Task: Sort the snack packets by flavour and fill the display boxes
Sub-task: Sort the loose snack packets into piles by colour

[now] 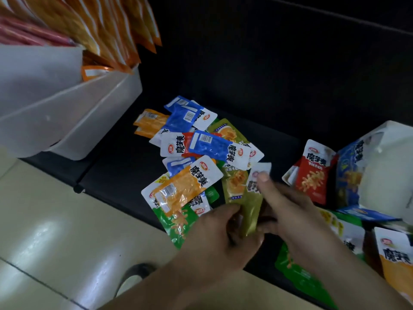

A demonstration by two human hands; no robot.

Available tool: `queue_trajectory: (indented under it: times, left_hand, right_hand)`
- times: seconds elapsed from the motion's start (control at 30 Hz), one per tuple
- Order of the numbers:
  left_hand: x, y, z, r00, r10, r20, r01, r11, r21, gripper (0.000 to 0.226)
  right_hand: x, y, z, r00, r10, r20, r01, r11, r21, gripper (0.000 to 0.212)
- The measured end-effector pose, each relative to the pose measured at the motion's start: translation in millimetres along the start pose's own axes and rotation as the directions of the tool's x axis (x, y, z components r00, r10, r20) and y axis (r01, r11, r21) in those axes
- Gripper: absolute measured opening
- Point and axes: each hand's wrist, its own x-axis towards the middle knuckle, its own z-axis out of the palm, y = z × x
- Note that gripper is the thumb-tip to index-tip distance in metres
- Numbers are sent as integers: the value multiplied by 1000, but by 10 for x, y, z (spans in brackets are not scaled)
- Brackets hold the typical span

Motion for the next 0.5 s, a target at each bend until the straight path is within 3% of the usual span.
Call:
queue_trajectory:
  times: [0.07,0.13,0.17,0.23,0.3,0.4,0.5]
  left_hand:
    - [92,139,14,999,-4,47,14,973,-229,16]
    - [144,280,44,993,33,114,4,950,-314,13]
    - [173,290,70,990,85,112,-53,964,-260,16]
    - [277,193,125,973,229,41,-232,966,110,38]
    - [424,-12,141,946,324,-9,-286,850,442,52]
    - [557,-197,137,975,220,10,-171,732,660,57]
    - [468,-316,239,981,154,121,-190,588,786,63]
  right_hand:
    - [4,33,-102,997,75,9,-76,994,80,39]
    - [4,84,-196,997,73,-7,-72,992,102,27]
    - [-3,92,-237,999,51,-12,-50,992,112,20]
    - [14,129,-337,998,27,-64,-18,989,145,19]
    - [62,171,-434,984,14,-178,9,992,126,17]
    - [153,235,-539,944,-14,-331,11,1000,-10,15]
    - [206,292,-567,938,-11,-348,-2,999,-36,16]
